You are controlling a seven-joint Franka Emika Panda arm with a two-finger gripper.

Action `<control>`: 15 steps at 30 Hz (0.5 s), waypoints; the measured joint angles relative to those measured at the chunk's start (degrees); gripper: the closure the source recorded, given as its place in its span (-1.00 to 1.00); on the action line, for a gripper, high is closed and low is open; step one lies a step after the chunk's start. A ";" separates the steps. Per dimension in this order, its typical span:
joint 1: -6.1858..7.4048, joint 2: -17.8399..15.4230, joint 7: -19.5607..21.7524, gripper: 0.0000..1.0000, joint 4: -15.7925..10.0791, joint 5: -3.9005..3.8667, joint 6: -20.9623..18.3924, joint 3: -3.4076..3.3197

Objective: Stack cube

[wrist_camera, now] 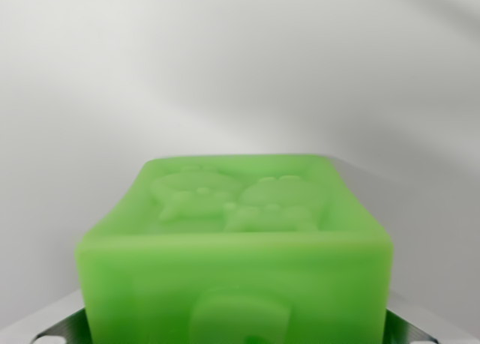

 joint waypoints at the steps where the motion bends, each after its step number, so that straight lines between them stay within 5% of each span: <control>1: 0.02 -0.17 0.00 1.00 -0.04 0.00 -0.10 -0.02; 15: 0.66 -3.29 0.08 1.00 -0.89 -0.04 -2.29 -0.72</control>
